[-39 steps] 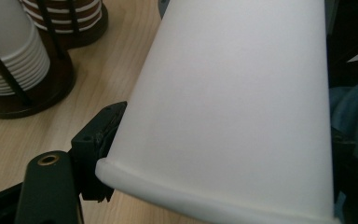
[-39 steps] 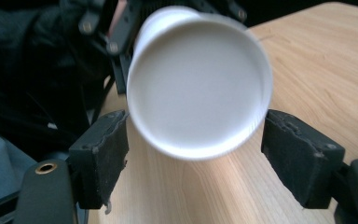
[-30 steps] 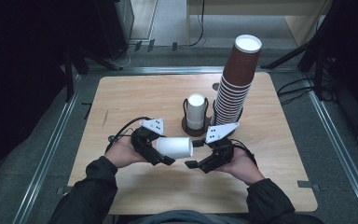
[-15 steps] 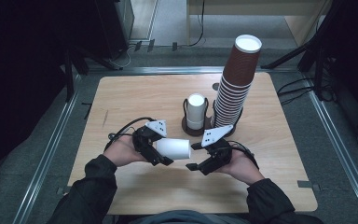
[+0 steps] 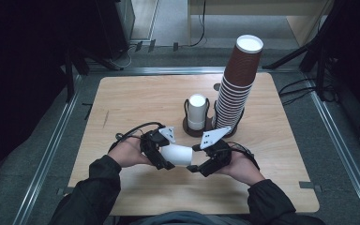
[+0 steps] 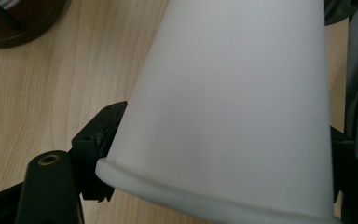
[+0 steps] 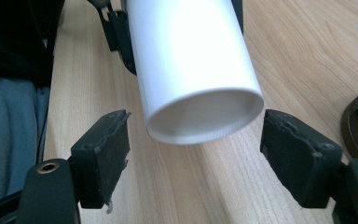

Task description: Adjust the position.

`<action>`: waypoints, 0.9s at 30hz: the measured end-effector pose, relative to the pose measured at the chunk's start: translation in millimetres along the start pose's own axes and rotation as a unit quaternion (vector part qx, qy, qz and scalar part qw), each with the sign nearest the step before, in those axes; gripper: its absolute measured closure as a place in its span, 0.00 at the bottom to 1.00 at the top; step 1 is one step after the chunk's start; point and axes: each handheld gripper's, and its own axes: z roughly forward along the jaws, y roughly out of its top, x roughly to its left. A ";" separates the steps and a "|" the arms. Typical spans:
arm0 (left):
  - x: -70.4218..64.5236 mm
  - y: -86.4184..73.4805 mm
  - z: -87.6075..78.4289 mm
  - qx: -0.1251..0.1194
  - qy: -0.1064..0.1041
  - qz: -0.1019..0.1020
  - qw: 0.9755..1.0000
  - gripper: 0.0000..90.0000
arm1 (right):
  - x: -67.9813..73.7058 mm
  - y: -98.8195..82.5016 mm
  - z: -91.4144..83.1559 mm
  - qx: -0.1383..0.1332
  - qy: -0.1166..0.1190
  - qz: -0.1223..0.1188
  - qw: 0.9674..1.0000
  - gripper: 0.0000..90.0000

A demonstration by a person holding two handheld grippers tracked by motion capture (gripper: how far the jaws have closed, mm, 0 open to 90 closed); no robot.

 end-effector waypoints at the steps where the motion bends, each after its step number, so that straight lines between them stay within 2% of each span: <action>1: 0.2 0.6 1.3 0.003 0.001 0.002 1.000 0.24 | 0.2 0.2 0.9 0.001 -0.001 -0.002 1.000 0.26; 15: -5.8 8.9 13.5 0.022 -0.010 0.019 1.000 0.24 | 4.0 4.7 14.4 0.022 -0.002 -0.021 1.000 0.27; 21: -8.9 11.4 14.8 0.023 -0.010 0.026 0.999 0.24 | 6.0 6.3 16.6 0.019 -0.007 -0.038 0.999 0.31; 24: -9.3 11.7 15.4 0.026 -0.009 0.026 0.999 0.24 | 6.8 6.0 17.4 0.024 -0.001 -0.041 0.999 0.36; 27: -9.2 11.5 15.4 0.027 -0.010 0.023 0.999 0.24 | 7.5 6.4 17.9 0.025 -0.002 -0.045 0.999 0.37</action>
